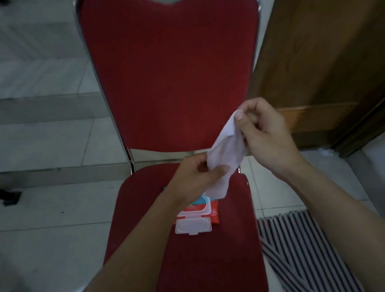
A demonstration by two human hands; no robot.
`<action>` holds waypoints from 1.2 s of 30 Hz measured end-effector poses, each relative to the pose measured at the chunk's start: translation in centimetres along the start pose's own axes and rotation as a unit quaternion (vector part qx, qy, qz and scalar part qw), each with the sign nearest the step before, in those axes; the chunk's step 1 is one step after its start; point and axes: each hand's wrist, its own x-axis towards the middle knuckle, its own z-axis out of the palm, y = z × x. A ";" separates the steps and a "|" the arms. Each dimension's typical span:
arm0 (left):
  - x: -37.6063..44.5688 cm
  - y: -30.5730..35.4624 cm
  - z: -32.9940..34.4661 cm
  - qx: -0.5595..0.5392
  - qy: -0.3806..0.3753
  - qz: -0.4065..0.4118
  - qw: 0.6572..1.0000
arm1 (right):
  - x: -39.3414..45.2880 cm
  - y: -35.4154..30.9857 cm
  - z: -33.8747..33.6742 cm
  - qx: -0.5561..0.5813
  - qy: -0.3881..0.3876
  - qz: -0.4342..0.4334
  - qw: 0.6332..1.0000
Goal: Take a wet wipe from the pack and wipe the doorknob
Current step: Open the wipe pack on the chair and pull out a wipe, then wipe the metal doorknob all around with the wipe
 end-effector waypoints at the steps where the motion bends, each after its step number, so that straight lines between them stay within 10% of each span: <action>1: -0.4 1.2 0.0 -0.020 -0.008 -0.012 1.000 | -0.5 -1.0 -0.8 0.015 -0.010 -0.009 1.000; 8: -4.2 10.0 1.6 -0.116 0.069 -0.025 0.991 | -5.0 -6.5 -6.5 0.037 -0.120 -0.010 0.992; 13: -7.3 15.9 4.8 -0.116 0.029 0.037 0.992 | -7.0 -9.9 -9.9 0.014 0.017 0.040 0.999; 17: -8.6 19.8 8.2 -0.112 -0.027 0.084 0.990 | -8.0 -12.3 -14.3 0.098 -0.022 0.133 0.986; 31: -7.1 26.2 18.7 -0.257 -0.153 0.080 0.951 | -10.9 -14.1 -27.7 0.138 0.110 0.086 0.981; 36: -4.6 28.5 23.0 -0.129 -0.195 0.057 0.971 | -8.5 -14.1 -30.4 0.176 0.132 0.066 0.973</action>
